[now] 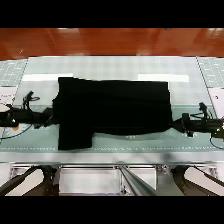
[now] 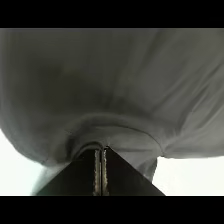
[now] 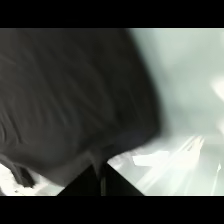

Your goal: Fold the shirts.

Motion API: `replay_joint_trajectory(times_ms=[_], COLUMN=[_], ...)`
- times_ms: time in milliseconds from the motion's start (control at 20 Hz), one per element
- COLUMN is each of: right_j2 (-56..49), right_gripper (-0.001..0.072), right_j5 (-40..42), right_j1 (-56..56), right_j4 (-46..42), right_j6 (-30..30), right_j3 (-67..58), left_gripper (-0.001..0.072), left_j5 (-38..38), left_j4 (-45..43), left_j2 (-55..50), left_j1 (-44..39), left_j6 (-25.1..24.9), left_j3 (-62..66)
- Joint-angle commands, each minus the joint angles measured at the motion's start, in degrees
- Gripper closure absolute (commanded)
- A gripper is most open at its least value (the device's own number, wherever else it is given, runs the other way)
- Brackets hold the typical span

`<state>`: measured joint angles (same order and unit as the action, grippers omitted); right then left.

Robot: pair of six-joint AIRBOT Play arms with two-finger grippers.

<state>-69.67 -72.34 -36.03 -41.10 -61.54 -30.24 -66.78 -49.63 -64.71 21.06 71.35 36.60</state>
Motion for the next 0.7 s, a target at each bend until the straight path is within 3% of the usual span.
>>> replay_joint_trajectory(times_ms=[0, 100, 250, 650], right_j2=[-0.2, -0.6, -5.4, -22.4], right_gripper=[0.0685, 0.0685, 0.0685, 0.0685], right_j5=[2.9, 7.8, 8.4, 13.0], right_j1=[5.2, 8.3, 10.2, 17.1], right_j4=[1.5, -0.4, -1.8, -1.3], right_j6=[-1.9, -5.3, -8.5, -11.0], right_j3=[-7.7, -14.0, -23.3, -39.5], left_gripper=[0.0678, 0.0678, 0.0678, 0.0678], left_j5=[3.3, 3.3, 3.2, 1.6], left_j4=[0.8, 1.7, 1.7, 1.7], left_j2=[-0.8, -4.2, -12.7, -35.2], left_j1=[-0.2, -0.8, -3.0, -10.4], left_j6=[-0.1, 0.4, 2.5, 10.5], left_j3=[8.2, 13.8, 23.5, 48.2])
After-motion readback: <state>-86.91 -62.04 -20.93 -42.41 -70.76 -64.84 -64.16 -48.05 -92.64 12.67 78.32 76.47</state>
